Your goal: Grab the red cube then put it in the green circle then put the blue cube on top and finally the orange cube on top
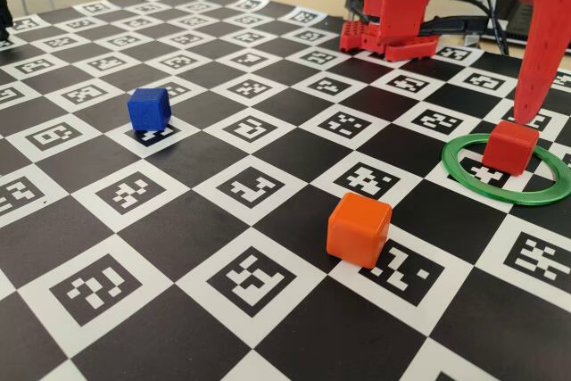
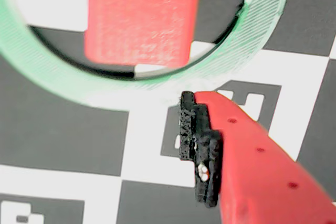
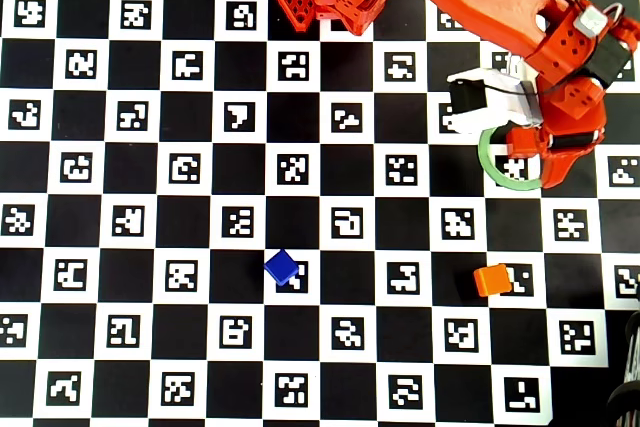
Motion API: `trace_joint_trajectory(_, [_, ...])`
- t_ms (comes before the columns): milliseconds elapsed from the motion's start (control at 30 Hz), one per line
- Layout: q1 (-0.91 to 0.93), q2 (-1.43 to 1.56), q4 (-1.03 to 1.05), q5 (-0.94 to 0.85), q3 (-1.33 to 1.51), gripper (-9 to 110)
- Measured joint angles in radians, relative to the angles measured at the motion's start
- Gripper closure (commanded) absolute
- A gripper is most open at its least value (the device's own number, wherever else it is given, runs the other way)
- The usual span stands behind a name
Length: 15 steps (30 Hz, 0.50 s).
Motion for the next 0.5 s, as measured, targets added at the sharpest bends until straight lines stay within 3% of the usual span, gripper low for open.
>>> trace_joint_trajectory(500, [0.161,0.153,0.155,-0.247,-0.021,66])
